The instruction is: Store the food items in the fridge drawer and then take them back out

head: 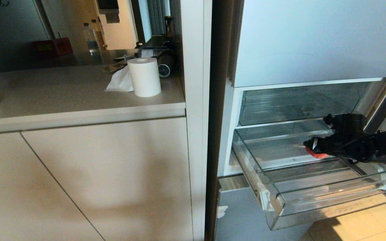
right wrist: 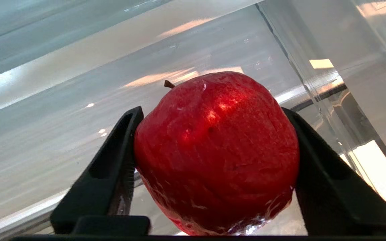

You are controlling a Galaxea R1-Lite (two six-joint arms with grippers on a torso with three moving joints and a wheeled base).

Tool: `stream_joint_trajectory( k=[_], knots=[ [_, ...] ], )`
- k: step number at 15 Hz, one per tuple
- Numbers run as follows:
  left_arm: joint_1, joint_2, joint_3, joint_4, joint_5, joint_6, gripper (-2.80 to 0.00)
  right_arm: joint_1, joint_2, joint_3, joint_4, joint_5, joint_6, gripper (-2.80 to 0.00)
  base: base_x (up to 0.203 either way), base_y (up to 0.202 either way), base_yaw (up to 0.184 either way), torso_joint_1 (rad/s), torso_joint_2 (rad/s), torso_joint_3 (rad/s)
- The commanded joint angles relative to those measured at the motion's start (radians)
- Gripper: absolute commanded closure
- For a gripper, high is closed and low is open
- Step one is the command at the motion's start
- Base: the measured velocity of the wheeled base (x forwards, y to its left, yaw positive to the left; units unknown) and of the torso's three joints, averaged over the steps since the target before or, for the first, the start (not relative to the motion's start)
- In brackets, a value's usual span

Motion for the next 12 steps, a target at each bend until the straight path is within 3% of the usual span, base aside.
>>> stream_joint_trajectory(
  k=[1,4,12],
  knots=[
    [0.0,0.0,0.0,0.002,0.001,0.0,0.0,0.0,-0.001,-0.001,-0.003,0.0,0.002,0.0,0.0,0.0,0.0,0.0,0.0,0.0],
    [0.0,0.0,0.0,0.002,0.001,0.0,0.0,0.0,-0.04,0.032,0.004,-0.003,0.003,0.0,0.0,0.0,0.0,0.0,0.0,0.0],
    [0.0,0.0,0.0,0.0,0.001,0.0,0.0,0.003,-0.371,0.294,-0.002,0.032,0.014,0.0,0.0,0.0,0.0,0.0,0.0,0.0]
  ],
)
